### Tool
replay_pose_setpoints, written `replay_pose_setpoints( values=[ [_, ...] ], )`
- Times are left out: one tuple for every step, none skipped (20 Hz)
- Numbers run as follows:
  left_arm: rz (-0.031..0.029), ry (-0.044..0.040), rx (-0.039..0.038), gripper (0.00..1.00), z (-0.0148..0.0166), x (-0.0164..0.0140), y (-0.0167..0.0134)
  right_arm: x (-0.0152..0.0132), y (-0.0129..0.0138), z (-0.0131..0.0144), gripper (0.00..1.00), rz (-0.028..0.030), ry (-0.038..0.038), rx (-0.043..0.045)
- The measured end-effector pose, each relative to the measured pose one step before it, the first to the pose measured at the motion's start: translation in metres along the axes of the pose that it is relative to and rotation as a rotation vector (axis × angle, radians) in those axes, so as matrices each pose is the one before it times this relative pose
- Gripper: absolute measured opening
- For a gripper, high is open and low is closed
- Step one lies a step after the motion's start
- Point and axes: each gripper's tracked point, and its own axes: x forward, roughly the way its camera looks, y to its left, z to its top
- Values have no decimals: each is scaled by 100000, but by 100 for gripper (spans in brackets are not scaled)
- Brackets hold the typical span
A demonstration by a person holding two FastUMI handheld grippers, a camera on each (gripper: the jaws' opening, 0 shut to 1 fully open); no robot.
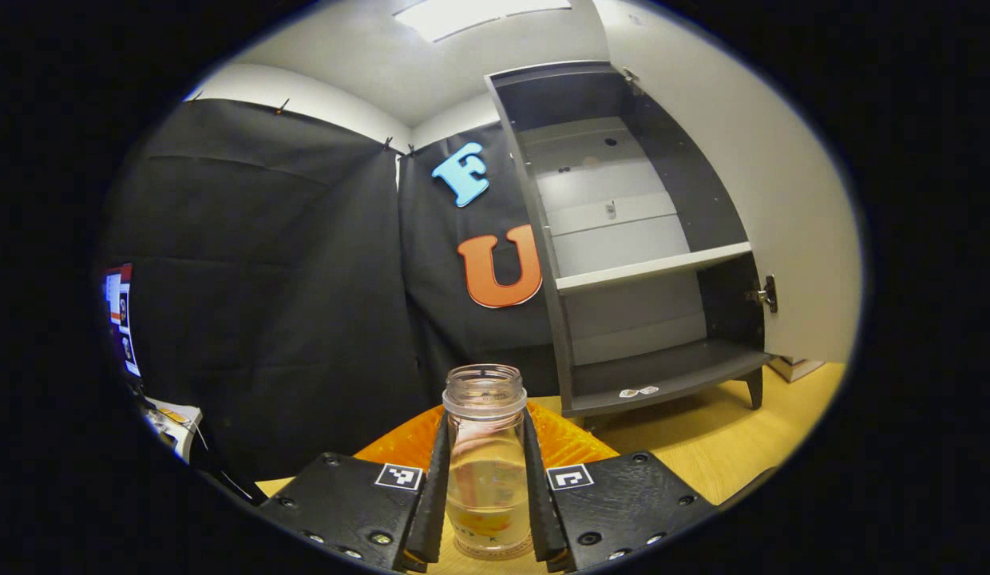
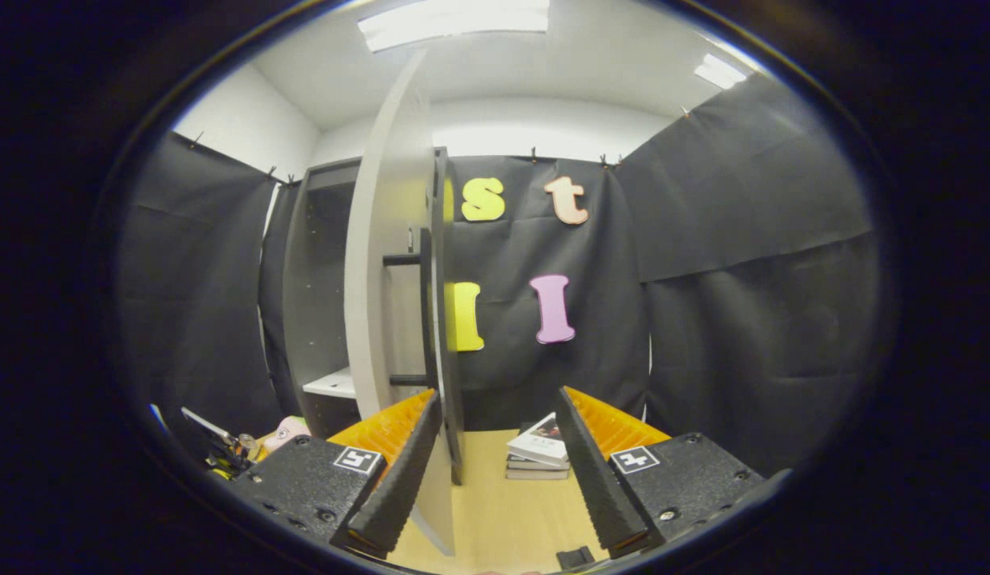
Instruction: Open the cabinet door with the right hand, grasp the bottle in the cabinet with the left hand and place it on the coaster, then close the cabinet door with the right hand.
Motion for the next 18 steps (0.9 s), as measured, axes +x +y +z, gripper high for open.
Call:
replay_pose_setpoints(
  values=[
    [-464,-40,699,42,-443,67,-143,140,120,-172,90,538,943,-334],
    [-598,703,-588,42,-719,203,-248,98,133,89,90,199,390,371],
    [5,1073,-919,42,-702,220,1,91,203,195,90,197,121,637],
    [257,1333,-1208,42,-725,171,184,19,212,138,89,207,118,485],
    [135,959,-1919,42,-553,166,169,90,157,73,90,96,143,135],
    [939,1015,-1484,42,-397,161,279,29,27,124,90,-169,95,-102],
    [841,1449,-1104,42,-548,305,393,-55,-64,74,90,-321,32,-62],
    [117,1268,-1621,42,-553,165,261,-163,-87,51,90,-595,268,-177],
    [-97,1225,-1711,42,-387,215,106,-53,-132,-95,90,-554,209,-204],
    [145,1395,-1494,42,-383,89,189,-158,-180,98,90,-787,-57,-176],
    [-62,2072,-1213,42,-634,101,82,-105,-148,33,90,-555,-133,19],
    [-28,-2024,-315,42,416,-105,181,-66,-108,78,90,-381,-274,330],
    [-637,593,-254,42,-200,69,-90,-21,-114,-100,90,-326,-8,570],
    [-223,-596,573,42,39,37,-17,-131,-94,-117,90,-193,207,620],
    [-328,601,-492,42,-21,-16,-34,76,-85,-34,90,-81,-67,704],
    [177,369,-735,52,-8,-27,114,-70,-51,-52,90,45,0,629],
    [-132,13,-557,43,-40,109,-71,1,-15,-126,90,26,99,336],
    [-51,185,-341,45,-20,-164,-86,-20,-35,-36,90,-79,-97,74]
  ],
)
